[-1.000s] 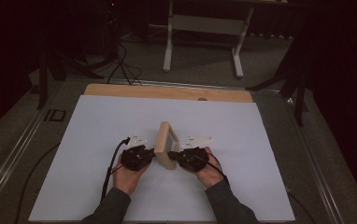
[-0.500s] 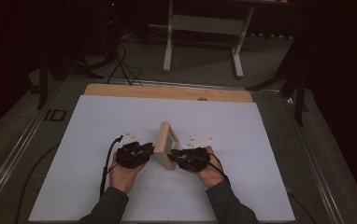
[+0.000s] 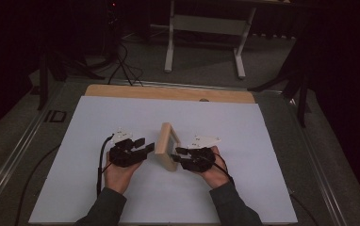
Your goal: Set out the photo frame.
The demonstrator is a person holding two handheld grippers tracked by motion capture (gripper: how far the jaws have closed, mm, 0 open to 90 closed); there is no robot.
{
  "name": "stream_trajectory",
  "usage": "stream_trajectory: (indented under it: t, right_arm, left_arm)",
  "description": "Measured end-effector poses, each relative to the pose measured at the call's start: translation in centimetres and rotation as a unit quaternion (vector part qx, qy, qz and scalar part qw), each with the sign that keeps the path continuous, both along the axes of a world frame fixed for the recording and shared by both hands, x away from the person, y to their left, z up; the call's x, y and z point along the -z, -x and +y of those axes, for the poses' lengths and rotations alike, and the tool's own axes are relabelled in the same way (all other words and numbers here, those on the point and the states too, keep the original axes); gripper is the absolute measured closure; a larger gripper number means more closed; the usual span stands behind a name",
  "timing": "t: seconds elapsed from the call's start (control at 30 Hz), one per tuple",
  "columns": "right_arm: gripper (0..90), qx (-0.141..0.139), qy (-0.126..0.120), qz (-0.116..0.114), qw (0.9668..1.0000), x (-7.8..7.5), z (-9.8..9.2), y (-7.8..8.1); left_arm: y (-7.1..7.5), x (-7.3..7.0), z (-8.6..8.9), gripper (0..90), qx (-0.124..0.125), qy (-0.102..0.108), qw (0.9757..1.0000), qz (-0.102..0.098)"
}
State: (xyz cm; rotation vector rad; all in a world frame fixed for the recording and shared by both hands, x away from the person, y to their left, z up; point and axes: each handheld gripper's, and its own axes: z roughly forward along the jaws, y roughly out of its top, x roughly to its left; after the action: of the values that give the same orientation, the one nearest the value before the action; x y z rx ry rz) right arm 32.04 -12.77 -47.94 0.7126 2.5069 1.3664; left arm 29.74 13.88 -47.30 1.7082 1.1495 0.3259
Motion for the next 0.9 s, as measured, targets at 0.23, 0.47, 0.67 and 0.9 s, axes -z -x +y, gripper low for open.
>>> stream_trajectory:
  t: [0.23, 0.47, 0.67, 0.9]
  right_arm:
    - [62.9, 0.002, -0.001, 0.000, 1.0000, -0.1, -0.2, 0.0]
    - [61.1, 0.005, -0.002, 0.001, 1.0000, -0.1, -0.4, -0.1]
    - [58.7, 0.011, -0.006, 0.002, 0.9999, -0.3, -0.7, -0.2]
    - [57.1, 0.017, -0.010, 0.002, 0.9998, -0.4, -1.0, -0.3]
  left_arm:
    - [0.5, -0.9, -0.4, 45.1, 0.003, 0.005, 0.9998, -0.017]
    - [0.9, -1.1, -1.4, 38.5, 0.011, 0.002, 0.9996, -0.025]
    - [0.9, -1.0, -2.2, 33.5, 0.021, -0.006, 0.9996, -0.020]
    - [0.9, -0.7, -3.0, 32.7, 0.027, -0.016, 0.9994, -0.014]
